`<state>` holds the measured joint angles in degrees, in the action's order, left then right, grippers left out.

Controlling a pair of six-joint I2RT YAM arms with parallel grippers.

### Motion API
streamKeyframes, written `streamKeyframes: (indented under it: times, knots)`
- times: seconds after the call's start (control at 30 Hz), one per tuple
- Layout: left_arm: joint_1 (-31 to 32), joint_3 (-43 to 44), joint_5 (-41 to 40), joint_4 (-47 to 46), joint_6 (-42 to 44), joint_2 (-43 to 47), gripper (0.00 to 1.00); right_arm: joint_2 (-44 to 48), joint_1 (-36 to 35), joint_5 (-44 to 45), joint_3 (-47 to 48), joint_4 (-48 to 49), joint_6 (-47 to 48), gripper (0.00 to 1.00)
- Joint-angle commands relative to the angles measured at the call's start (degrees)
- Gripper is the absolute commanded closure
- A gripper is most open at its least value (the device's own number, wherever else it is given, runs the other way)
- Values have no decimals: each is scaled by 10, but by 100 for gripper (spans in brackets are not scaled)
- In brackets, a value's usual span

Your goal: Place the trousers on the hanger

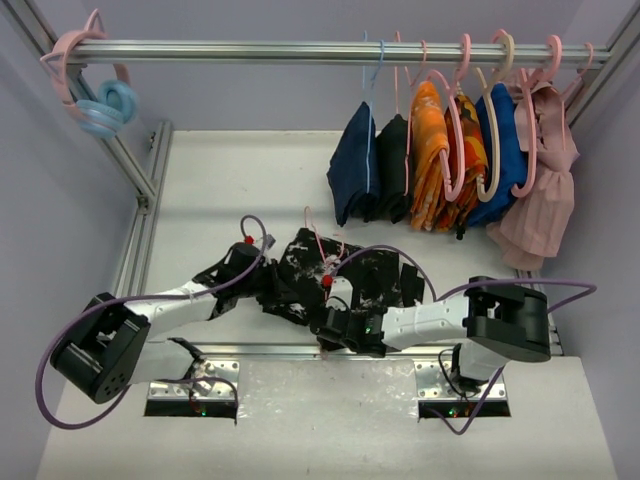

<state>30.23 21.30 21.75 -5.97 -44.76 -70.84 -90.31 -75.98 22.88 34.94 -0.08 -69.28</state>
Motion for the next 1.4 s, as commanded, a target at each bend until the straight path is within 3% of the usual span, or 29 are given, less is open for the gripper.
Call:
streamKeyframes:
  times: [0.0, 0.27, 0.43, 0.53, 0.73, 0.77, 0.83, 0.93, 1.13, 1.23, 1.37]
  knots:
    - [60, 15, 129, -223, -44, -45, 100, 14, -12, 9, 15, -47, -5, 100]
    - [119, 53, 110, -357, -89, -152, 100, 84, -11, 8, -53, -35, 4, 100]
    - [120, 43, 72, -348, -95, -150, 100, 106, -10, -18, -82, -17, 41, 100]
    - [120, 54, -53, -176, -76, -62, 96, 96, -10, -10, -83, -15, 44, 100]
    - [120, 92, -187, 48, -76, 78, 65, 57, -9, 18, -9, -67, 41, 100]
    - [120, 98, -206, 102, -77, 107, 57, 50, -9, 23, 5, -88, 36, 100]
    - [120, 103, -248, 129, -81, 131, 54, 36, -10, 29, 28, -105, 32, 100]
    - [119, 107, -250, 130, -83, 153, 37, -14, -16, 40, 91, -143, 21, 100]
    - [116, 108, -292, 135, -130, 141, 23, -43, -21, 32, 116, -122, 32, 100]
    - [102, 123, -279, 126, -141, 114, 22, -63, -23, 37, 142, -135, 48, 100]
    - [89, 134, -304, 153, -169, 100, 30, -64, -24, 42, 134, -130, 53, 100]
